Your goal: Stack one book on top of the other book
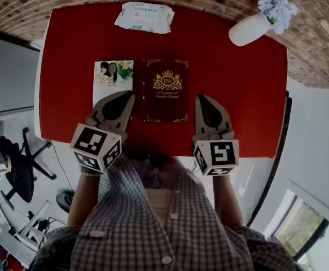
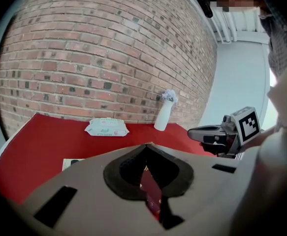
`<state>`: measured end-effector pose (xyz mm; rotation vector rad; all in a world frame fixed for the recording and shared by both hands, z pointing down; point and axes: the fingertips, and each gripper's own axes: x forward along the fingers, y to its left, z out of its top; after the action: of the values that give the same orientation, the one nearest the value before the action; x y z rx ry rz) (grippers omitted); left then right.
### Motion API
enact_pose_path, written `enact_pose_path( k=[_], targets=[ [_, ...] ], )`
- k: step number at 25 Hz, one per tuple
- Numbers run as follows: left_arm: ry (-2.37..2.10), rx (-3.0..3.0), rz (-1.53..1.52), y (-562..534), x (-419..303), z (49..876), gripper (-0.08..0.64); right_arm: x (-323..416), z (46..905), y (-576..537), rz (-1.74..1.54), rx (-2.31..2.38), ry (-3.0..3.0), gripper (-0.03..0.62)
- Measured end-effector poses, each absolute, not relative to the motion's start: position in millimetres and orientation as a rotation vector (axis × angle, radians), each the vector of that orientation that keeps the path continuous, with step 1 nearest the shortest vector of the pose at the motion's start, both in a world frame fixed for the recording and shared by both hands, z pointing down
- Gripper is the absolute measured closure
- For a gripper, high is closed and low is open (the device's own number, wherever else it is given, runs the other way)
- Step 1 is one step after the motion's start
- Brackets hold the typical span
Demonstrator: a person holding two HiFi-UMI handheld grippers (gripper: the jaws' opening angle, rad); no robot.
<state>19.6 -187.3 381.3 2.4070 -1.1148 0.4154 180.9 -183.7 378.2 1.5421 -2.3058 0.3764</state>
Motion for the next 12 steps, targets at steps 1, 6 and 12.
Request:
enact_pose_path(
  k=[1,6,12],
  targets=[
    [-1.1,2.401,0.417,-187.6,20.9,384.3,0.552,180.2,382.4,-185.2,0.39,1.534,-2.299,0.583],
    [-1.058,2.325,0.406,-188.4,22.4,404.4,0.545,178.8,403.4,-187.8,0.472,1.496,-2.267,0.575],
    [-1.082,2.193,0.385,-197.9,17.0,428.9,0.493,177.2,425.5,-188.2,0.565,1.445,-2.251,0.532]
  ],
)
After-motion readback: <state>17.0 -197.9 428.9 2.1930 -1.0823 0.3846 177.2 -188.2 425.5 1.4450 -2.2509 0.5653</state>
